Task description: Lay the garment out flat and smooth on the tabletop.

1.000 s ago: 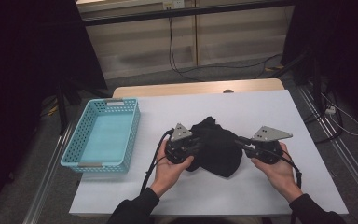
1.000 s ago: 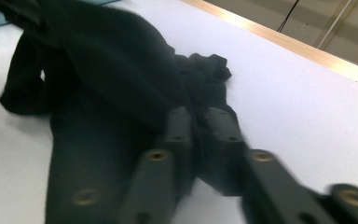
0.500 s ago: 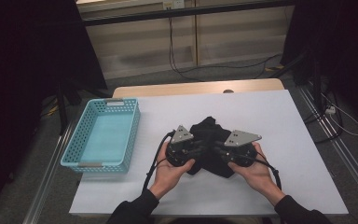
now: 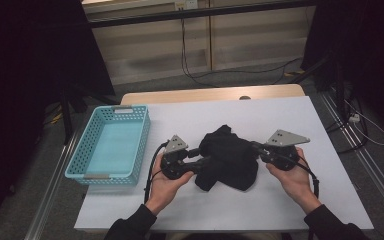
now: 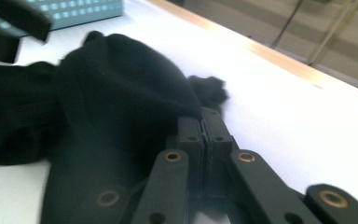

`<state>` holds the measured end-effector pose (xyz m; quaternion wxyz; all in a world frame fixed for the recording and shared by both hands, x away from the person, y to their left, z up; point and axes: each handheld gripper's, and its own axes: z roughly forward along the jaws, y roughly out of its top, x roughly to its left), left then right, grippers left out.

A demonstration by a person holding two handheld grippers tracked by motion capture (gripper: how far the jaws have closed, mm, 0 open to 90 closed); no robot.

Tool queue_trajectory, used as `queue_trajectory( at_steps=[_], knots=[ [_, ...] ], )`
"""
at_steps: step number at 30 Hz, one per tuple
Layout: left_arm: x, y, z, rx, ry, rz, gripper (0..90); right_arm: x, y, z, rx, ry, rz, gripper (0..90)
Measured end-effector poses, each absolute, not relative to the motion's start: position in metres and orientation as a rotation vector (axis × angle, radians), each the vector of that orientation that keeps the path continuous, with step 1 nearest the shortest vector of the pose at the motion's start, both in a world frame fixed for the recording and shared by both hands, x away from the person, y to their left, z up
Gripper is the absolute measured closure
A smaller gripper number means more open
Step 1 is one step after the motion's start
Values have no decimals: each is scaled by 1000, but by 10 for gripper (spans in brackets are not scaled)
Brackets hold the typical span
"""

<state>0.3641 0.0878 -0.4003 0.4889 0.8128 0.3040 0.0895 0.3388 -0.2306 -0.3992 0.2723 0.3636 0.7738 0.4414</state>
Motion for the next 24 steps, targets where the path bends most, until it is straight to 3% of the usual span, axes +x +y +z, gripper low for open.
queue_trajectory(
  at_steps=[13,24],
  knots=[
    [363,90,-411,2011,747,225,498,343,-277,-401,1108,1974,1115,883],
    [368,93,-414,2013,766,233,500,348,-305,-423,1217,1980,1035,855]
  ],
)
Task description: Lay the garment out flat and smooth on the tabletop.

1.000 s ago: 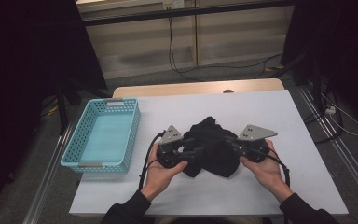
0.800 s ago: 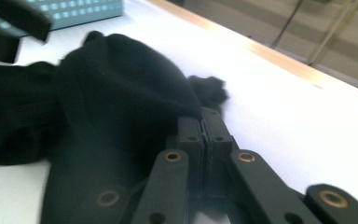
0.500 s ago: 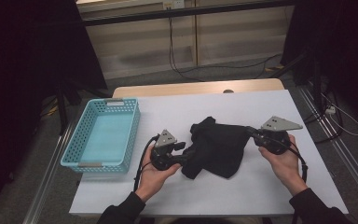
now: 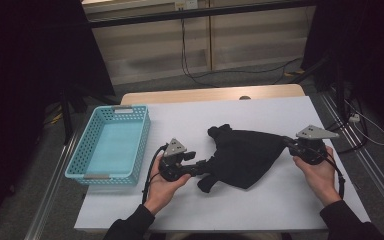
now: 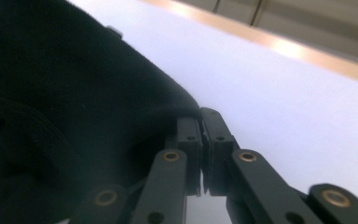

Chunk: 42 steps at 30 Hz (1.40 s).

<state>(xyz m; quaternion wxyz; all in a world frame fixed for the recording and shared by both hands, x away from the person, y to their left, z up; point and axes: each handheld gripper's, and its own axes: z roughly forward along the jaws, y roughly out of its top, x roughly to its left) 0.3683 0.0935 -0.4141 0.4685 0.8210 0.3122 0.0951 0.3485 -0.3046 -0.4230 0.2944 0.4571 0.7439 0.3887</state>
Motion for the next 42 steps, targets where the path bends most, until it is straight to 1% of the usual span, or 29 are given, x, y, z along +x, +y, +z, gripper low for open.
queue_trajectory(
  at_steps=[6,11,15,19,21,24,27,31,36,38,42],
  knots=[
    [369,91,-419,2030,772,223,498,340,-290,-425,1167,2047,1045,750],
    [369,88,-422,2046,767,222,486,329,-287,-420,1158,2039,1088,628],
    [370,88,-422,2046,772,216,484,320,-286,-417,1149,2031,1115,577],
    [370,90,-421,2053,767,245,468,312,-282,-409,1124,2011,1154,580],
    [372,90,-422,2053,776,258,454,309,-277,-406,1093,1993,1121,648],
    [373,90,-423,2061,784,279,408,308,-270,-405,1071,2025,1161,696],
    [372,89,-423,2060,777,298,353,309,-258,-406,1034,2071,1191,699],
    [372,89,-422,2042,789,324,229,310,-237,-405,982,2125,1241,651],
    [371,93,-420,2040,803,350,125,318,-207,-409,923,2204,1292,562],
    [370,97,-419,2035,803,365,104,322,-196,-412,912,2236,1311,526],
    [367,108,-419,2029,815,397,98,327,-173,-415,883,2293,1327,453]
  ],
)
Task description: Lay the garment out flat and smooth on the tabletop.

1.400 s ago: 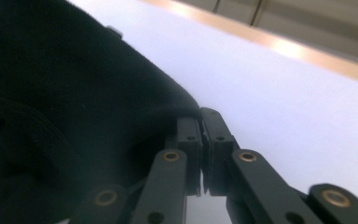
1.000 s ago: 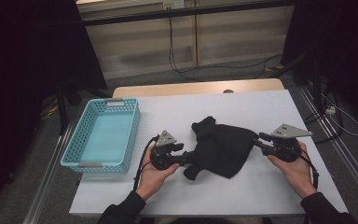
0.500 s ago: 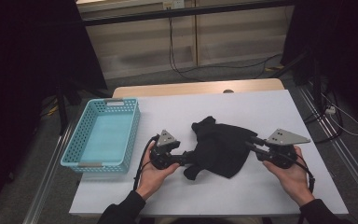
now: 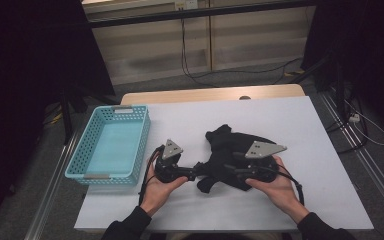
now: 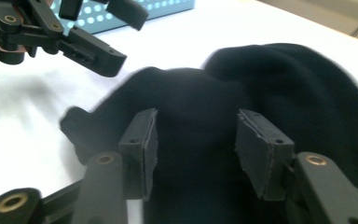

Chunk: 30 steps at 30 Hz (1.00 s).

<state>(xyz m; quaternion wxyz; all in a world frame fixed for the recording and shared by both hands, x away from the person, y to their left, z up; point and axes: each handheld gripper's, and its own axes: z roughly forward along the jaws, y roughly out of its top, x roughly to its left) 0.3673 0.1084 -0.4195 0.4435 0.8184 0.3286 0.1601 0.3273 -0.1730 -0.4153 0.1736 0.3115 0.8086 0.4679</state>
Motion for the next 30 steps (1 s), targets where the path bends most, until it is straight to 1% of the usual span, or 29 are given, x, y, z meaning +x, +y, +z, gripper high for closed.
queue_trajectory(
  at_steps=[5,9,11,13,17,20,21,23,24,26,29,30],
  knots=[
    [371,114,-423,2031,844,396,98,335,-146,-422,856,2329,1267,378],
    [372,110,-426,2038,843,387,101,344,-135,-434,868,2356,1183,376],
    [371,108,-427,2051,840,382,102,348,-133,-441,870,2369,1147,396],
    [371,108,-427,2053,839,379,104,350,-134,-446,883,2373,1126,445],
    [371,108,-427,2050,840,386,114,350,-135,-446,892,2375,1110,676],
    [372,108,-425,2012,867,323,125,345,-143,-437,916,2368,1175,776],
    [372,108,-424,2003,862,329,138,343,-146,-433,911,2360,1199,809],
    [370,106,-424,2030,839,391,156,338,-153,-424,892,2337,1220,825],
    [370,104,-425,2034,836,392,156,337,-157,-419,887,2330,1235,830],
    [371,102,-426,2029,841,334,166,333,-166,-409,888,2294,1257,836],
    [367,94,-425,2057,796,405,191,331,-183,-394,886,2234,1273,839],
    [366,92,-425,2052,793,411,206,332,-189,-389,894,2211,1280,839]
  ],
)
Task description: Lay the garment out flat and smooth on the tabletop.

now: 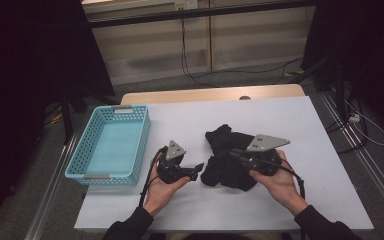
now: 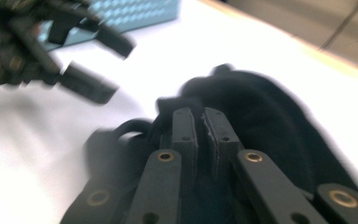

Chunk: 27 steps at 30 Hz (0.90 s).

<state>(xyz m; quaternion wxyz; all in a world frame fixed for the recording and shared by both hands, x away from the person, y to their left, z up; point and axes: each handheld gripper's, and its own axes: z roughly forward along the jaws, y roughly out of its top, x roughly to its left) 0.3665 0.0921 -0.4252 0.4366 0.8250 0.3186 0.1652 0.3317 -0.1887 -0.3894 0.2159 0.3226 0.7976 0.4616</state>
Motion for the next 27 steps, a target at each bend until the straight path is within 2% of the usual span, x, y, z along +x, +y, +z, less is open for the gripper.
queue_trajectory(
  at_steps=[9,20,27],
  knots=[
    [372,76,-430,2089,773,350,286,332,-234,-369,979,2058,1287,839],
    [382,56,-431,2121,729,332,330,336,-274,-386,1115,1976,1171,838],
    [379,53,-414,2081,689,312,338,340,-278,-400,1144,2014,1135,836]
  ],
)
